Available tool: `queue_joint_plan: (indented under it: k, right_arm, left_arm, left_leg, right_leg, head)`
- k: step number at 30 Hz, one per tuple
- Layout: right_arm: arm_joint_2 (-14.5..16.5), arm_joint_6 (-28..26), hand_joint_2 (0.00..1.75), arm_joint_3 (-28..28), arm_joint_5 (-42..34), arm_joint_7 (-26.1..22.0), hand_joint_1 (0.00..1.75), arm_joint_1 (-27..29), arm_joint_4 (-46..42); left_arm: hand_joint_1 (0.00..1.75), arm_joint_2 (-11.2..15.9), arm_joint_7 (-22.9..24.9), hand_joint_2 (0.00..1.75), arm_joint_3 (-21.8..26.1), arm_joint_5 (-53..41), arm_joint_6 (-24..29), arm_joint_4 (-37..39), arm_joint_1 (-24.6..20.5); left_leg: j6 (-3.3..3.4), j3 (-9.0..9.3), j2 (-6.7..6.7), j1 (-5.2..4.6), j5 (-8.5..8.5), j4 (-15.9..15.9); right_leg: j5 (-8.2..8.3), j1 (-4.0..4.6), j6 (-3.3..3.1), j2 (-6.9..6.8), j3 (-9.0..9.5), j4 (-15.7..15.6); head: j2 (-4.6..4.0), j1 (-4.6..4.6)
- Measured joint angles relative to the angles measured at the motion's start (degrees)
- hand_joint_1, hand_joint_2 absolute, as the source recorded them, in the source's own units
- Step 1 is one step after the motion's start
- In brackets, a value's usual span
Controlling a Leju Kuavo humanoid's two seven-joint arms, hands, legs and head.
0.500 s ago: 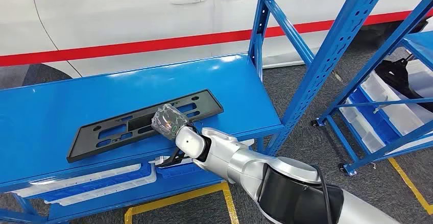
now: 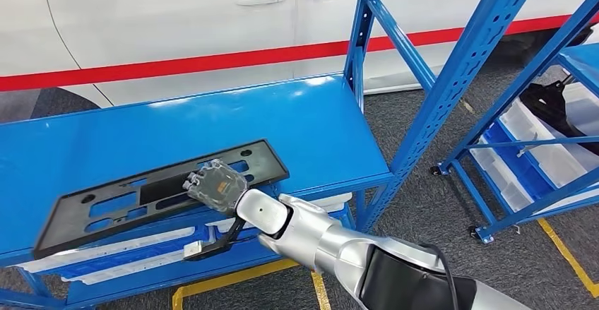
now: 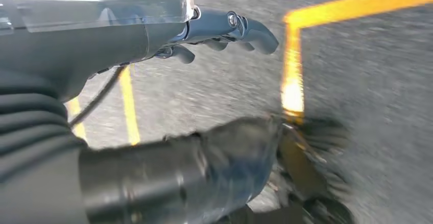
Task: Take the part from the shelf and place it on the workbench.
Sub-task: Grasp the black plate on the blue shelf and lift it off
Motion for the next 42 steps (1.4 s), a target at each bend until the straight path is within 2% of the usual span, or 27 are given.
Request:
queue_joint_plan:
  k: [3,7,11,15,21,32,36,42]
  right_arm:
    - [-1.43,-0.48,1.75,-1.07,-1.88,-1.26,1.75,3.68,-7.51]
    - [-2.79,-0.70,1.75,-1.19,-3.14,-2.28,1.75,7.37,-15.39]
    - [-3.43,-0.80,1.75,-1.19,-3.37,-2.31,1.75,8.65,-19.33]
    - [-3.89,-0.81,1.75,-1.19,-3.41,-2.32,1.75,9.10,-21.05]
    - [-4.48,-1.41,1.75,-1.20,-5.83,-3.27,1.75,10.80,-23.49]
    - [-5.74,-3.61,1.75,-1.21,-6.27,-4.19,1.75,14.13,-30.08]
    - [-6.18,-3.69,1.75,-0.82,-7.16,-5.60,1.75,15.10,-35.33]
    - [-6.98,-3.17,1.75,1.88,-9.31,-5.86,1.75,15.82,-42.13]
  left_arm:
    - [0.00,0.02,-3.51,1.75,1.08,0.81,-2.50,0.00,0.05]
    - [0.00,0.17,-3.62,1.75,2.37,1.46,-5.38,0.00,0.06]
    - [0.00,0.31,-3.58,1.75,3.07,1.48,-5.96,0.00,0.13]
    - [0.00,0.34,-3.57,0.00,3.27,1.48,-6.03,0.00,0.16]
    - [0.00,0.35,-4.80,0.00,3.94,1.28,-3.02,0.00,0.14]
    - [0.00,0.81,-4.93,0.00,5.00,-0.02,-1.38,0.00,0.04]
    - [0.00,0.90,-4.70,1.75,5.77,-0.50,-0.97,-0.02,0.04]
    - [0.00,1.08,-5.08,1.75,5.99,-2.74,0.55,-0.01,-0.02]
  left_leg:
    - [-0.01,-0.02,0.00,0.00,-0.02,-0.01]
    - [0.01,0.00,0.04,-0.01,-0.07,-0.01]
    - [0.01,0.01,0.03,-0.01,-0.07,0.00]
    - [0.01,0.02,0.03,-0.01,-0.07,0.00]
    - [0.01,0.01,0.03,-0.01,-0.08,0.00]
    - [0.01,0.01,0.03,-0.01,-0.08,-0.01]
    - [0.01,0.01,0.03,-0.01,-0.08,0.00]
    - [0.00,0.01,0.03,-0.01,-0.09,-0.01]
  right_leg:
    - [-0.01,-0.01,0.01,0.00,0.00,0.00]
    - [-0.01,-0.01,0.01,0.06,0.00,-0.01]
    - [-0.01,-0.01,0.01,0.03,0.01,-0.01]
    - [0.00,-0.01,0.01,0.04,0.02,-0.01]
    - [-0.01,-0.01,0.01,0.04,0.01,-0.01]
    - [-0.01,-0.01,0.02,0.04,0.01,-0.01]
    - [-0.01,-0.01,0.02,0.04,0.01,-0.01]
    - [-0.03,-0.01,0.02,0.04,0.01,-0.01]
  head:
    - [0.00,0.00]
    - [0.00,0.00]
    - [0.00,0.00]
    - [0.00,0.00]
    - [0.00,0.00]
    - [0.00,0.00]
    - [0.00,0.00]
    - [0.00,0.00]
